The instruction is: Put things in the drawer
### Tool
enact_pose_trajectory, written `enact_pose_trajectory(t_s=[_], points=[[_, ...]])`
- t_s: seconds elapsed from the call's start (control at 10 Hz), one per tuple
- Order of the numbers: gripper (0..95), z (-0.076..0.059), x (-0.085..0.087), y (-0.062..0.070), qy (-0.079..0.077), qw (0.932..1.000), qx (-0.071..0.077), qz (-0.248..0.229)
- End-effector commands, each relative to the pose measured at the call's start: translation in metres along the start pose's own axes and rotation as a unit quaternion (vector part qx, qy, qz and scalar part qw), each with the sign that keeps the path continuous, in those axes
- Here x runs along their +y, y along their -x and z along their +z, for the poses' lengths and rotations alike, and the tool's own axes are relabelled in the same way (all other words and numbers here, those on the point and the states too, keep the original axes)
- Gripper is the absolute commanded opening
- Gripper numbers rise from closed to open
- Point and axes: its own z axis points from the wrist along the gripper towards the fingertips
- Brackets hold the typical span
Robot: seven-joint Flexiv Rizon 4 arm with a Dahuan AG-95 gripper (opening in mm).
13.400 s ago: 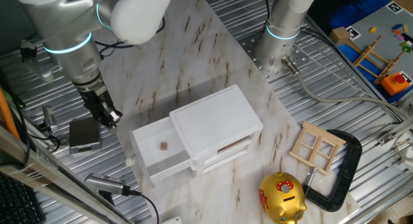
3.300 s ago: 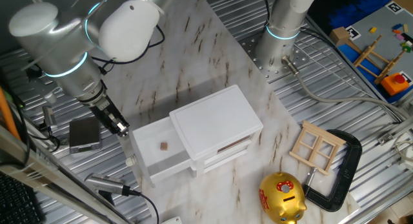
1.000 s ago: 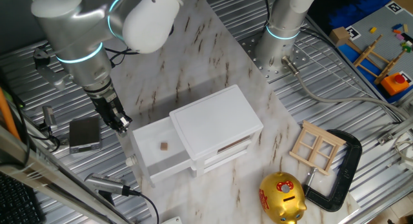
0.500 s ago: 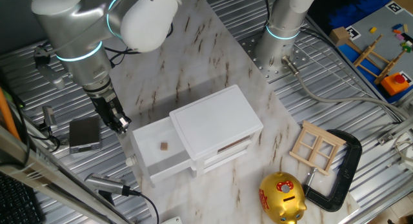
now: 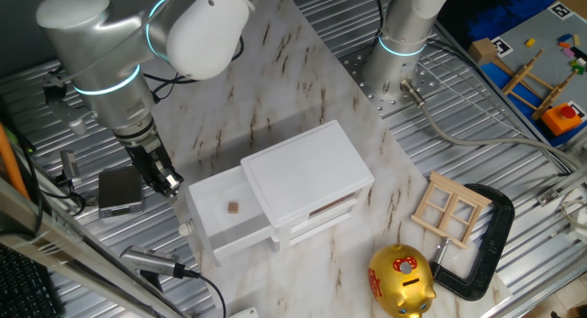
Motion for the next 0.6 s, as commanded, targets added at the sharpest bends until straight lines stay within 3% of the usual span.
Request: enact_pose_trajectory(t_s=[0.1,0.6], points=[[0.0,0.000,0.006,-0.001,0.001,1.0000,0.003,0.005],[0.0,0.008,0.007,-0.012,0.003,1.0000,0.006,0.006]])
